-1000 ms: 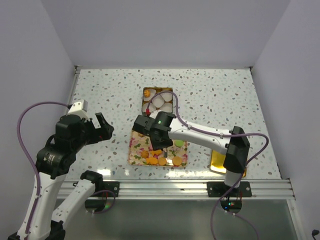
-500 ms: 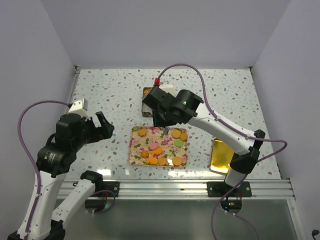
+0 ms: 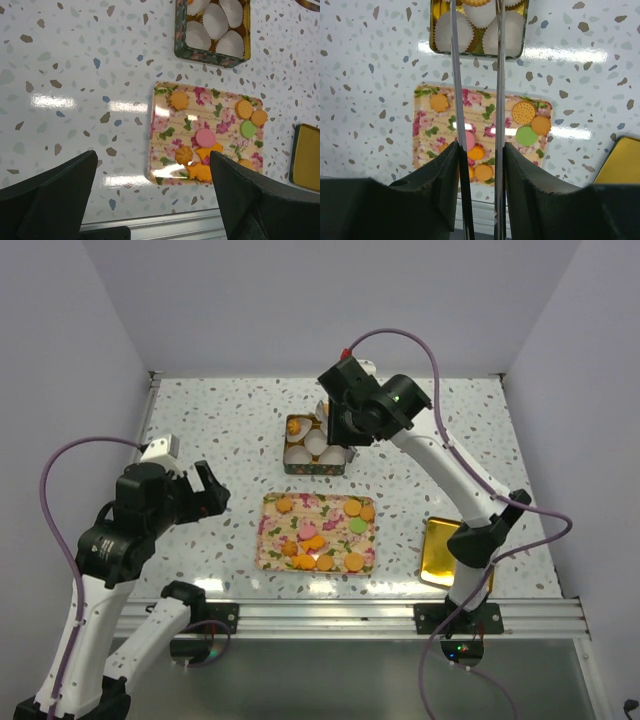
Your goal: Pack the cookies
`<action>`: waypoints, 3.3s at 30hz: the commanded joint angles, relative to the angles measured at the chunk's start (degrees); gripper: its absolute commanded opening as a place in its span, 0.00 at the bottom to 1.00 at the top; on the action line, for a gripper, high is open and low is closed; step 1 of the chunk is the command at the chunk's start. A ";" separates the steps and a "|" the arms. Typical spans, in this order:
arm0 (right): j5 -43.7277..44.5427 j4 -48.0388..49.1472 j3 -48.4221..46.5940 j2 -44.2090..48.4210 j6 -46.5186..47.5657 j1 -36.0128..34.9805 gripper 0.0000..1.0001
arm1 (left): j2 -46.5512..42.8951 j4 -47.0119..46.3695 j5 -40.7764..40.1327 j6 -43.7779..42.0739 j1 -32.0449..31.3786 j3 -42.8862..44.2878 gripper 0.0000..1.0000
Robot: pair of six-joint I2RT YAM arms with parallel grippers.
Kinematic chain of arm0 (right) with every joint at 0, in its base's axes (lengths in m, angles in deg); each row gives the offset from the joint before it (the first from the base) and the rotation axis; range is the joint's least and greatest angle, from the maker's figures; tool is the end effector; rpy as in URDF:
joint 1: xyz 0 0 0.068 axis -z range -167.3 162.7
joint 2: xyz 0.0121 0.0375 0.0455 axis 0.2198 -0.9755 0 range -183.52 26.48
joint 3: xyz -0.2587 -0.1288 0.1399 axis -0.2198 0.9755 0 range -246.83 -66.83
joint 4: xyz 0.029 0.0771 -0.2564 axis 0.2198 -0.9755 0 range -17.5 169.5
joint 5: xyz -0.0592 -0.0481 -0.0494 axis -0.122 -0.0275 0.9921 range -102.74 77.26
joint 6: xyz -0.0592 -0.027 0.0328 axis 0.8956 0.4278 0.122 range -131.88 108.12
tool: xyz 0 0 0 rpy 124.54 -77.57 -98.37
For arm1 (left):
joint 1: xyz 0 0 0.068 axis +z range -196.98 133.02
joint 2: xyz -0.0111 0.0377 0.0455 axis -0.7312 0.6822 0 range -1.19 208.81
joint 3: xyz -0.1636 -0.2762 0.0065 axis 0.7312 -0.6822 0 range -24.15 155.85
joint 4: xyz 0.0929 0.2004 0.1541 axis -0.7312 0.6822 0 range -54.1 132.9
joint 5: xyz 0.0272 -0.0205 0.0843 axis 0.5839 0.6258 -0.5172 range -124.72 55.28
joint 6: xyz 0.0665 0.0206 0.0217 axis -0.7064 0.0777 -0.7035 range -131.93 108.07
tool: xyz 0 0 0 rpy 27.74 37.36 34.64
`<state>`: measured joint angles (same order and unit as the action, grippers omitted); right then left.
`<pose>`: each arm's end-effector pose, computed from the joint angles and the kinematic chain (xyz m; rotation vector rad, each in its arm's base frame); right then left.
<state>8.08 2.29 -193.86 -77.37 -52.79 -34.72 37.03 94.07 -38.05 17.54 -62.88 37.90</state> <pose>0.2737 0.2661 0.4671 0.0067 2.4421 0.2299 0.0897 -0.0220 0.3889 -0.2930 2.1758 -0.3879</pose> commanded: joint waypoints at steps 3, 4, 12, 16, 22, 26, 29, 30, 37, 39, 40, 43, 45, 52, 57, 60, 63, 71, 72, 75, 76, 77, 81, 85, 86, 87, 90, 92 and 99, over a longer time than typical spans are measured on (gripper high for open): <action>-3.59 1.00 -4.63 -4.50 3.37 4.00 0.28 | 1.07 -0.61 0.43 -0.47 -0.36 3.35 1.00; -4.64 1.27 -4.90 -5.12 3.81 4.52 0.28 | 0.90 -0.52 0.35 -0.64 -0.36 3.61 1.00; -7.19 2.59 -7.45 -11.28 4.87 8.13 0.27 | 1.86 -0.51 -0.27 -1.35 -0.45 4.58 1.00; -8.51 4.43 -6.31 -13.30 5.57 8.83 0.27 | 2.39 -0.78 -0.53 -1.44 -0.62 4.67 1.00; -8.43 4.88 -7.10 -17.17 6.01 10.41 0.26 | 2.65 -1.39 -0.97 -1.61 -0.80 4.14 1.00; -8.25 6.19 -5.70 -17.79 5.92 11.47 0.26 | 2.65 -1.31 -1.67 -1.79 -0.80 4.23 1.00; -8.25 6.46 -6.13 -18.75 6.10 12.35 0.27 | 2.65 -1.39 -2.12 -1.97 -0.80 3.88 1.00; -8.34 6.54 -6.31 -19.02 6.19 12.61 0.27 | 2.83 -1.48 -2.29 -2.05 -0.80 3.79 1.00; -9.48 7.16 -7.36 -21.12 6.54 14.28 0.30 | 3.44 -1.83 -2.64 -2.14 -0.80 3.96 1.00; -9.92 7.42 -7.45 -21.30 6.63 14.37 0.30 | 3.71 -1.83 -2.82 -2.23 -0.80 4.05 1.00; -10.01 7.51 -7.54 -21.39 6.54 14.55 0.31 | 3.71 -1.83 -2.91 -2.23 -0.80 4.14 1.00; -10.45 7.95 -7.71 -21.48 6.54 14.64 0.32 | 3.88 -1.75 -2.99 -2.31 -0.80 4.32 1.00; -10.71 8.04 -7.80 -21.48 6.54 14.72 0.37 | 4.06 -1.75 -3.08 -2.32 -0.80 4.40 1.00; -10.27 7.69 -9.12 -20.78 6.63 14.90 0.43 | 3.97 -1.31 -3.08 -2.23 -0.80 4.58 1.00; -9.83 6.99 -9.38 -20.07 6.80 14.99 0.46 | 3.62 -0.69 -3.08 -2.05 -0.80 4.93 1.00; -9.57 6.55 -9.21 -19.55 6.80 15.07 0.47 | 3.36 -0.25 -3.08 -1.96 -0.80 5.46 1.00; -9.66 6.63 -8.24 -18.76 6.80 15.07 0.49 | 3.09 0.36 -3.17 -1.88 -0.80 5.90 1.00; -9.39 7.16 -4.73 -14.37 6.19 14.99 0.50 | 1.25 2.73 -3.61 -1.26 -0.80 6.78 1.00; -9.39 7.16 -4.38 -12.88 6.01 15.07 0.50 | 1.07 3.00 -3.70 -1.35 -0.80 6.95 1.00; -9.74 7.34 -2.10 -9.46 5.75 14.46 0.49 | 0.46 3.70 -4.05 -1.26 -0.80 7.22 1.00; -9.31 7.25 -0.87 -8.57 5.66 13.76 0.49 | 0.37 3.79 -3.96 -1.17 -0.80 7.13 1.00; -9.31 7.25 -0.08 -7.43 5.57 13.41 0.49 | 0.19 3.96 -3.87 -1.00 -0.80 7.13 1.00; -8.52 7.77 5.89 -1.63 4.52 10.07 0.48 | -0.51 4.05 -3.35 -0.47 -0.80 6.43 1.00; -6.85 8.92 16.42 6.18 1.80 2.53 0.48 | -1.30 4.32 -2.99 0.05 -0.80 5.64 1.00; -6.84 9.09 18.54 7.69 0.92 1.20 0.48 | -1.74 4.49 -2.73 0.06 -0.80 5.46 1.00; -6.76 9.44 20.91 9.01 -1.35 -0.03 0.48 | -1.92 4.58 -2.73 0.14 -0.80 5.37 1.00; -7.11 12.07 30.76 14.46 -6.18 -5.65 0.48 | -2.71 4.76 -2.82 0.32 -0.80 4.76 1.00; -7.37 13.92 36.74 17.00 -7.95 -7.50 0.47 | -3.41 4.85 -2.73 0.58 -0.80 3.97 1.00; -7.37 13.93 40.71 14.30 -11.48 -14.36 0.46 | -4.47 4.58 -1.50 1.46 -0.80 2.12 1.00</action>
<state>-0.40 13.57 -152.66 -62.73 -60.68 -47.33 33.07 98.29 -40.65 17.69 -63.26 40.43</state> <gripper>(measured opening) 0.466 0.997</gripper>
